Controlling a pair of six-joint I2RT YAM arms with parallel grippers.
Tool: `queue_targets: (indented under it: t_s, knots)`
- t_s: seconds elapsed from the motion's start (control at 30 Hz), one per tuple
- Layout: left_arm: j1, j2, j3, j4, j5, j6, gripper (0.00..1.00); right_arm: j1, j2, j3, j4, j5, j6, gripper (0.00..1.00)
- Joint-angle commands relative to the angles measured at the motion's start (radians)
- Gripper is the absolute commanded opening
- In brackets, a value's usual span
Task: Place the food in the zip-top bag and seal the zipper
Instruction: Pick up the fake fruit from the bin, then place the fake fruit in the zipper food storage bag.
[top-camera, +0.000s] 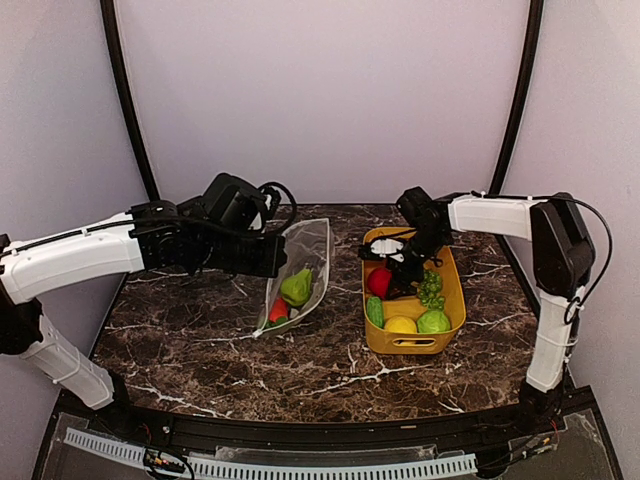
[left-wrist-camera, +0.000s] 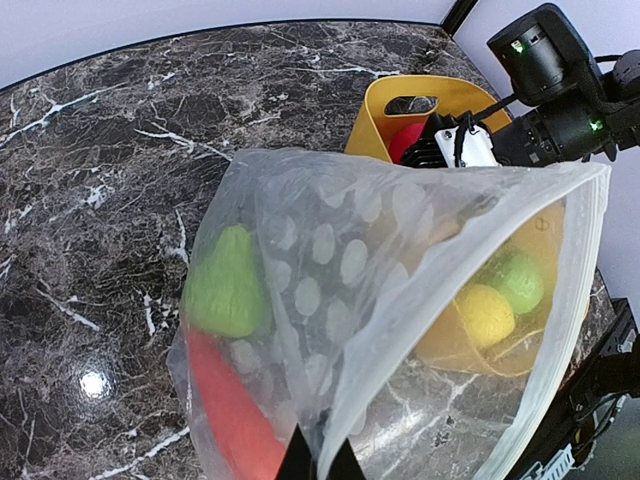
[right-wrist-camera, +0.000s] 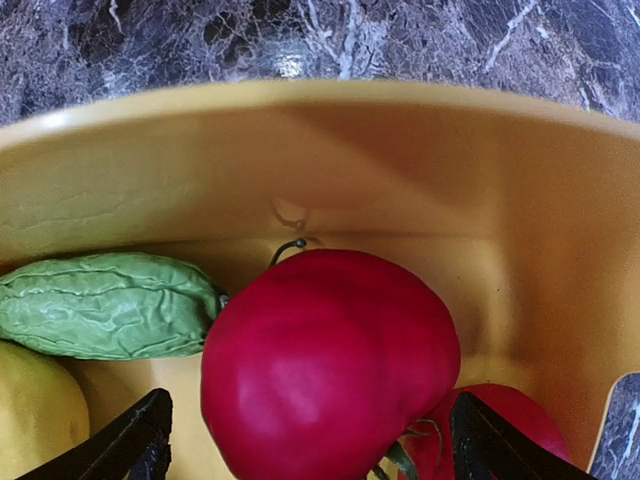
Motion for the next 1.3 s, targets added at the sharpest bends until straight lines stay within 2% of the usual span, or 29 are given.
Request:
queue_targets:
  t_s: [0.0,0.2,0.4,0.67,0.87,1.1,1.27]
  knots:
    - [0.004,0.015,0.044,-0.038,-0.003,0.008,0.01,0.005,0.018,0.004,0.049,0.018,0.008,0.91]
    - [0.004,0.017,0.033,-0.028,0.000,-0.002,0.01,0.006,-0.017,-0.045,0.123,0.018,0.058,0.74]
    - [0.004,0.014,0.016,-0.019,0.021,-0.023,0.01,0.005,-0.128,-0.077,0.132,-0.011,0.100,0.58]
    - [0.004,0.012,-0.002,0.001,0.028,-0.048,0.01,0.005,-0.373,-0.068,0.041,-0.136,0.192,0.53]
    - [0.004,0.045,0.018,0.023,0.033,-0.058,0.01,0.032,-0.497,0.092,-0.083,-0.335,0.270,0.53]
    - [0.004,0.085,0.046,0.075,0.034,-0.098,0.01,0.151,-0.471,0.278,-0.152,-0.497,0.333,0.53]
    - [0.004,0.094,0.066,0.100,0.030,-0.129,0.01,0.216,-0.403,0.309,-0.140,-0.534,0.396,0.51]
